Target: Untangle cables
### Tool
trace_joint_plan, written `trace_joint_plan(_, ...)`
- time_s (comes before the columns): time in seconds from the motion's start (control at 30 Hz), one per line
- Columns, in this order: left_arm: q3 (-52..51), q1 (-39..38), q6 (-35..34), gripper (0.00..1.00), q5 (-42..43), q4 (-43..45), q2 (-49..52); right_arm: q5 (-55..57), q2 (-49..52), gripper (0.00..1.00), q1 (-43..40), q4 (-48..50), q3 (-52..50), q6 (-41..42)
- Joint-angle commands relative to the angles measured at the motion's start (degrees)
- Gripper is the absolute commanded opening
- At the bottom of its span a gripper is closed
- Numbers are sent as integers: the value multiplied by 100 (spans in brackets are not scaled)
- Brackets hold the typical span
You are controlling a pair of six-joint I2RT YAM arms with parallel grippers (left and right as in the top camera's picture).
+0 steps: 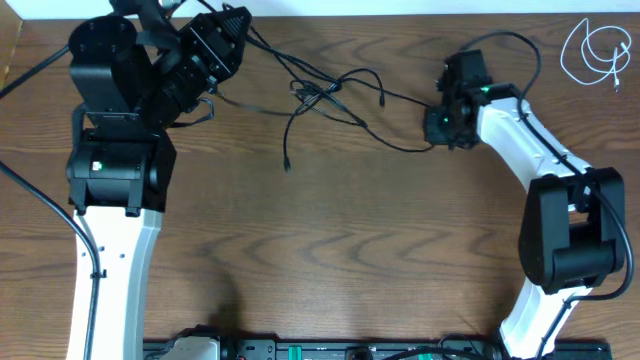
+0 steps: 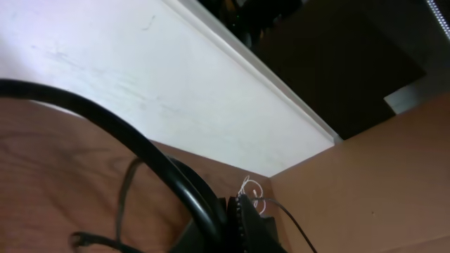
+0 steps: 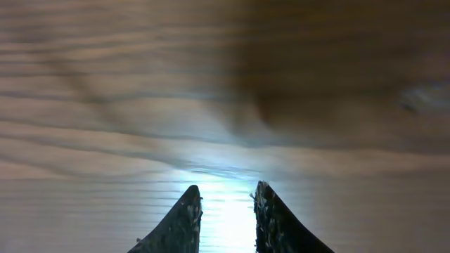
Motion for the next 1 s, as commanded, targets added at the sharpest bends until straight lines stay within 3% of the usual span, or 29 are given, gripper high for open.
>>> trace_joint_plan(0.0, 184, 98, 59, 8, -39, 50, -103, 549, 7, 23, -387, -76, -122, 92)
trace_joint_plan(0.13, 181, 98, 101, 8, -39, 50, -103, 149, 7, 25, -597, -96, -120, -87)
trace_joint_plan(0.3, 181, 98, 101, 7, -42, 50, -101, -1845, -2, 41, -671, -109, -81, -1486)
trace_joint_plan(0.47, 181, 92, 98, 7, -39, 2, -94, -2870, -98, 55, -621, -575, 299, -2326)
trace_joint_plan(0.83, 181, 92, -195, 8, -39, -52, 122, -3051, -734, 85, -236, -1255, 1381, -2483)
trace_joint_plan(0.97, 181, 92, -472, 7, -149, 120, 125, -3101, -780, 87, -11, -1311, 1377, -2485)
